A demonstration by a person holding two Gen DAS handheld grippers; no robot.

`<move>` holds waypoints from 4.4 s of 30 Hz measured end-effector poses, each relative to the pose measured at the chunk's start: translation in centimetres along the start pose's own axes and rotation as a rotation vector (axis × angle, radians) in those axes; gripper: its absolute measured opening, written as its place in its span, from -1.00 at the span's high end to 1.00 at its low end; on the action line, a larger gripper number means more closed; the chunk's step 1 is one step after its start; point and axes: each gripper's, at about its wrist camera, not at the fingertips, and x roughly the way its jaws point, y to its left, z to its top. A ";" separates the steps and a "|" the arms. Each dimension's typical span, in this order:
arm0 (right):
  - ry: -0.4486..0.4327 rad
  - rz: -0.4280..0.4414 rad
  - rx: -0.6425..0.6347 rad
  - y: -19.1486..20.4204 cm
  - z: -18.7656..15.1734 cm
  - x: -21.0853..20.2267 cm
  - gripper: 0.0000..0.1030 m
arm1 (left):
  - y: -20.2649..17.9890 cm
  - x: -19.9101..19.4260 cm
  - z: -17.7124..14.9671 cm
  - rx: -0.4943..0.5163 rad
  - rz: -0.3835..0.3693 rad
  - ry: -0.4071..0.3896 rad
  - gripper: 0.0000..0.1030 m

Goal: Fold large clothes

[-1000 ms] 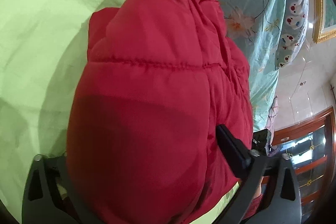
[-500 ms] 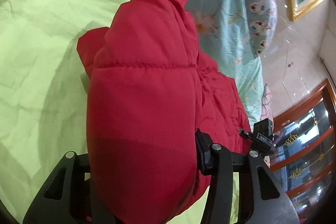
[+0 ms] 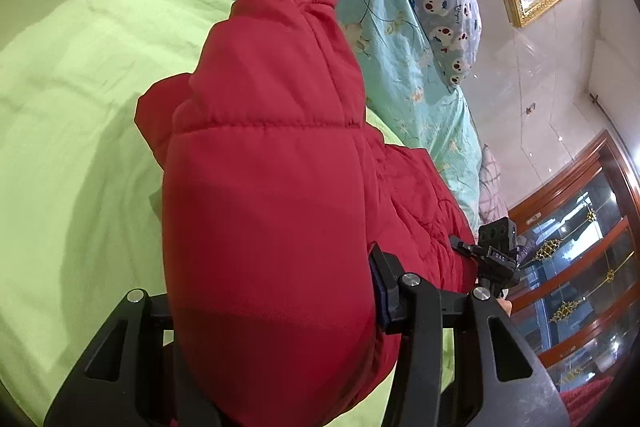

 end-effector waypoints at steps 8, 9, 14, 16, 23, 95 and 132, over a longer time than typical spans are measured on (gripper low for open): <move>0.016 0.026 0.016 0.8 -3.9 -0.3 0.28 | 1.0 -2.1 -3.0 -0.020 -0.010 -0.006 0.10; 0.017 0.028 0.024 0.7 -4.2 -0.3 0.28 | 1.2 -2.1 -3.2 -0.026 -0.012 -0.004 0.10; 0.016 0.025 0.055 0.1 -5.0 0.2 0.27 | 2.3 -1.9 -3.5 -0.046 -0.015 -0.002 0.10; 0.015 0.025 0.072 -0.3 -4.9 0.5 0.26 | 2.8 -1.7 -3.5 -0.054 -0.012 0.000 0.10; 0.024 0.039 0.134 -2.7 -5.9 0.9 0.10 | 4.3 -0.9 -4.2 -0.080 0.008 0.018 -0.02; -0.077 -0.699 -0.117 2.1 0.8 9.3 -0.61 | 2.2 10.1 4.7 0.058 0.719 0.016 -0.77; -0.147 -0.620 -0.287 10.6 -14.6 0.6 -0.65 | -8.4 1.9 -10.4 0.300 0.583 0.010 -0.72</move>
